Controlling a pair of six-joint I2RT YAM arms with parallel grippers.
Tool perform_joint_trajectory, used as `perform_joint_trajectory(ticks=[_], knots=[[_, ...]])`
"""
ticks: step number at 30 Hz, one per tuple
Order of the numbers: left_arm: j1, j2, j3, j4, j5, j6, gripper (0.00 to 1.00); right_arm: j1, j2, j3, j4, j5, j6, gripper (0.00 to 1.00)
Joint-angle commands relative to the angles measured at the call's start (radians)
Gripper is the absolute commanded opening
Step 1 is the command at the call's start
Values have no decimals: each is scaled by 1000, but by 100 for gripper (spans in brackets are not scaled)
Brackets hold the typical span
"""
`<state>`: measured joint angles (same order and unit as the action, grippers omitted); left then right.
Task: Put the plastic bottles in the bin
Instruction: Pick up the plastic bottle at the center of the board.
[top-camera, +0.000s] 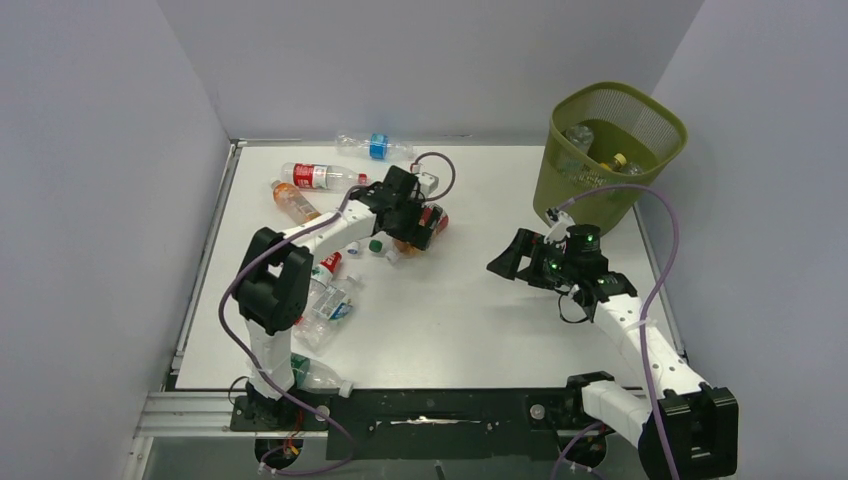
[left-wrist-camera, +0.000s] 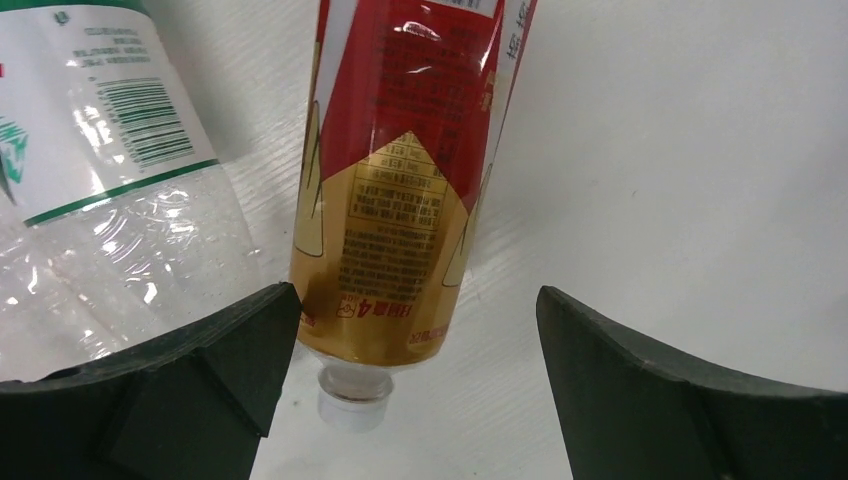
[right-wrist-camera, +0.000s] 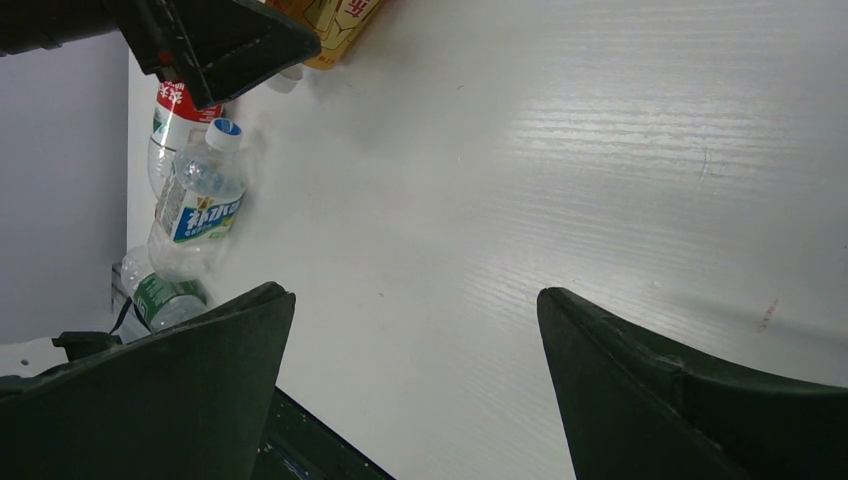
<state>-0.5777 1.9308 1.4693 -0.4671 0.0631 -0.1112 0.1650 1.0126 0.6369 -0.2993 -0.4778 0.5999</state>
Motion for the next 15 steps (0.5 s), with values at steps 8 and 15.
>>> perform_joint_trajectory(ticks=[8,15], knots=[[-103,89,96,12,-138,65,77,5,49,-4,72,-2,-29,98],[-105,93,102,4,-134,36,45,4,67,-6,78,-8,-38,98]])
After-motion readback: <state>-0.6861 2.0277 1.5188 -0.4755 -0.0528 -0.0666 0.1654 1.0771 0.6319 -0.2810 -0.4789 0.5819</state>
